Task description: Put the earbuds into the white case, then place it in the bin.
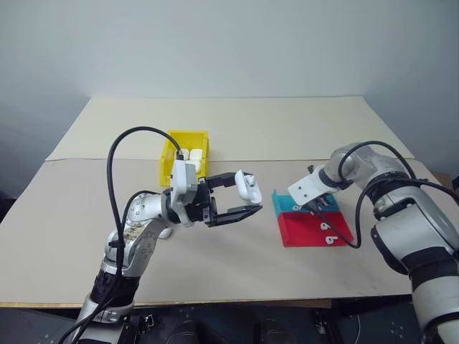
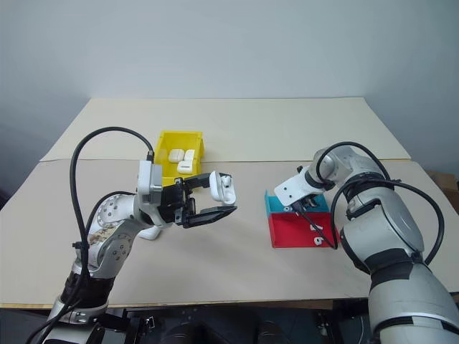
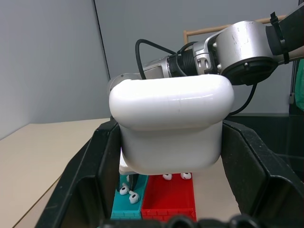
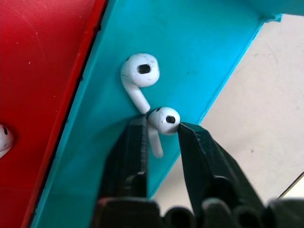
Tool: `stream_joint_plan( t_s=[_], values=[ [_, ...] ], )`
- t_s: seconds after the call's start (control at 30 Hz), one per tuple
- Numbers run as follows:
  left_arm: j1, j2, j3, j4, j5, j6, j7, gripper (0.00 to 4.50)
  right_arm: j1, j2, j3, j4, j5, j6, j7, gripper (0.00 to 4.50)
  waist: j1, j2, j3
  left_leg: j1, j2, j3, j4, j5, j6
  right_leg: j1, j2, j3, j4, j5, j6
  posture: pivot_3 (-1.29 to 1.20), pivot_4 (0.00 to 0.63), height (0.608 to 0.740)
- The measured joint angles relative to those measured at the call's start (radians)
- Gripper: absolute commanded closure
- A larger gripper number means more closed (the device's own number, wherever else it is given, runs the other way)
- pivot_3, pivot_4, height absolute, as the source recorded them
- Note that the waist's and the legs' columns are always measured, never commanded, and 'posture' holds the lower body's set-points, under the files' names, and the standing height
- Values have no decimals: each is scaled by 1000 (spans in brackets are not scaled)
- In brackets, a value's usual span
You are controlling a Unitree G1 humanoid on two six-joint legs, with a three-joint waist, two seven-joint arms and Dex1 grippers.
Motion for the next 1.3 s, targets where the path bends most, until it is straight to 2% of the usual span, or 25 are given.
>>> stream_joint_plan(
  t_s=[0.4, 0.57, 0.67, 0.73, 0.77, 0.83, 0.97, 1.03, 1.13, 1.3],
  values=[
    [0, 6, 0, 1, -5, 7, -5, 1647, 5, -2, -50, -1, 7, 49, 29, 3854, 0, 0, 0, 0, 0, 0, 0, 0, 0, 0, 0, 0, 0, 0, 0, 0, 150, 740],
    [-18, 0, -4, 36, -16, 7, -35, 1647, -25, -47, -193, -105, 130, 167, 89, 3854, 1, 5, 3, -1, 0, 0, -1, 0, 0, -1, 0, 0, 0, 0, 0, 0, 150, 740],
    [-49, -17, -12, 71, -16, 3, -50, 1647, 44, -87, -347, -366, 302, 352, 145, 3854, 5, 5, 3, -1, 0, -1, -1, 0, 0, 0, 0, -1, -1, 0, 0, 0, 150, 740],
    [-83, -31, -19, 97, -15, -7, -64, 1647, 193, -87, -487, -672, 495, 600, 170, 3854, 12, 5, 3, -1, 0, -2, 1, 0, 0, 1, 0, -2, -1, 0, 0, 0, 150, 740],
    [-104, -42, -26, 115, -14, -10, -73, 1647, 308, -78, -584, -877, 643, 798, 152, 3854, 21, 5, 3, -2, 0, -3, 0, 0, 0, 1, -1, -3, -1, 0, 0, 0, 150, 740],
    [-126, -46, -28, 145, -13, -12, -86, 1647, 465, -39, -723, -1183, 910, 1109, 87, 3854, 30, 6, 3, -3, -1, -2, 1, 0, 0, 0, -2, -3, 0, 0, 0, 0, 150, 740],
    [-151, -57, -33, 201, -13, -12, -115, 1647, 616, 0, -956, -1594, 1358, 1524, -147, 3854, 34, 6, 3, -2, -1, -4, 2, -5, 8, 2, -2, -3, 0, 0, 0, 0, 150, 740],
    [-170, -66, -38, 222, -13, -12, -126, 1647, 653, 25, -1017, -1693, 1505, 1604, -258, 3854, 31, 5, 3, -1, -1, -5, 1, -5, 9, 3, -1, -4, 0, 0, 0, 0, 150, 740],
    [-206, -78, -41, 248, -11, -12, -142, 1647, 729, 56, -1041, -1796, 1686, 1660, -404, 3854, 25, 5, 3, -1, -1, -5, -1, -5, 9, 2, 0, -3, 0, 0, 0, 0, 150, 740],
    [-225, -88, -40, 280, -5, -12, -152, 1647, 817, 51, -1000, -1893, 1762, 1664, -537, 3854, 24, 5, 3, -2, -2, -5, -1, -5, 9, 1, -1, -3, 0, 0, 0, 0, 150, 740]
  ],
)
